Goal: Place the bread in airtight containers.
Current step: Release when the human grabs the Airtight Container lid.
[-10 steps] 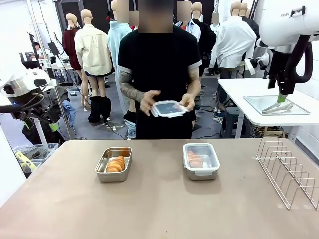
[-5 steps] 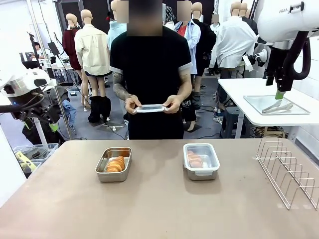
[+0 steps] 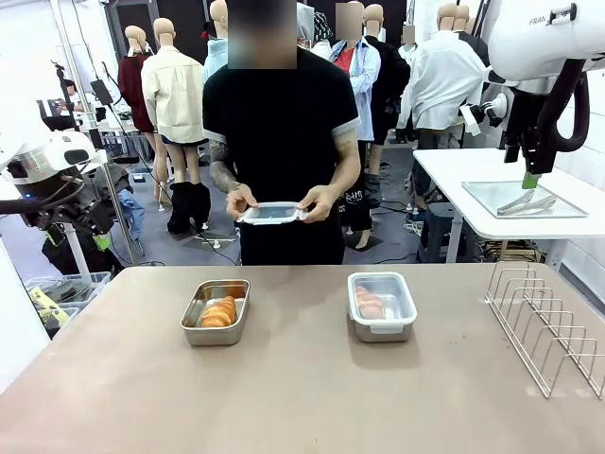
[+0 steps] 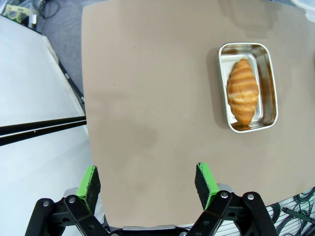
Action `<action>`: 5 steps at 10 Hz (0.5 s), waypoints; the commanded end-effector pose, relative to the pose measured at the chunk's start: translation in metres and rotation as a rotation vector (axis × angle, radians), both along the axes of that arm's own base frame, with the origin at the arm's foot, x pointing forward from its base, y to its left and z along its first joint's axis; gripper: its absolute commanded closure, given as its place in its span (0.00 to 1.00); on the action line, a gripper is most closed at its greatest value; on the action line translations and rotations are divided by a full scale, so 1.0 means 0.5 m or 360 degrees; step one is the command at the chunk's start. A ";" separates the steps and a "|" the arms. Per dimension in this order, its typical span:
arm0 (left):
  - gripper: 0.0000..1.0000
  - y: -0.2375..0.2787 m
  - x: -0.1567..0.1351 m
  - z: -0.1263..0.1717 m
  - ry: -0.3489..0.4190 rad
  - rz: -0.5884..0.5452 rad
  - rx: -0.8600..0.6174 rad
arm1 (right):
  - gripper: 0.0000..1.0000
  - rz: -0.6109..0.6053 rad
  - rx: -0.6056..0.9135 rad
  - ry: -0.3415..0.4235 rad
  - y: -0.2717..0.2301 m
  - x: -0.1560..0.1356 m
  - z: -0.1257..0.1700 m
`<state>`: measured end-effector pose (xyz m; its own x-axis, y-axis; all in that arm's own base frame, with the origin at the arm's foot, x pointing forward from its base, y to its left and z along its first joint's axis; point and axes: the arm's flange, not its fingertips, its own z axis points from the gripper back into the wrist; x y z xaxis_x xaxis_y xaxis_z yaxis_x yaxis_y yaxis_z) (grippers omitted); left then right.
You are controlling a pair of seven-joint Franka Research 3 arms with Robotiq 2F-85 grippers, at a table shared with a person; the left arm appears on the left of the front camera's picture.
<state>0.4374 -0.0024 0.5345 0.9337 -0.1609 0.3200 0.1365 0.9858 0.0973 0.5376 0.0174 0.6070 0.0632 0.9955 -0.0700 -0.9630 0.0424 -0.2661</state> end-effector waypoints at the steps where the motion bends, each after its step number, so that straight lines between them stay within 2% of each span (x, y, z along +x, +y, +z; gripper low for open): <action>1: 0.00 0.002 0.001 0.001 -0.0016 0.0003 -0.0008 | 0.00 -0.0030 -0.0004 0.0013 0.002 0.001 -0.001; 5: 0.00 0.002 0.001 0.001 -0.0016 0.0003 -0.0008 | 0.00 -0.0030 -0.0004 0.0013 0.002 0.001 -0.001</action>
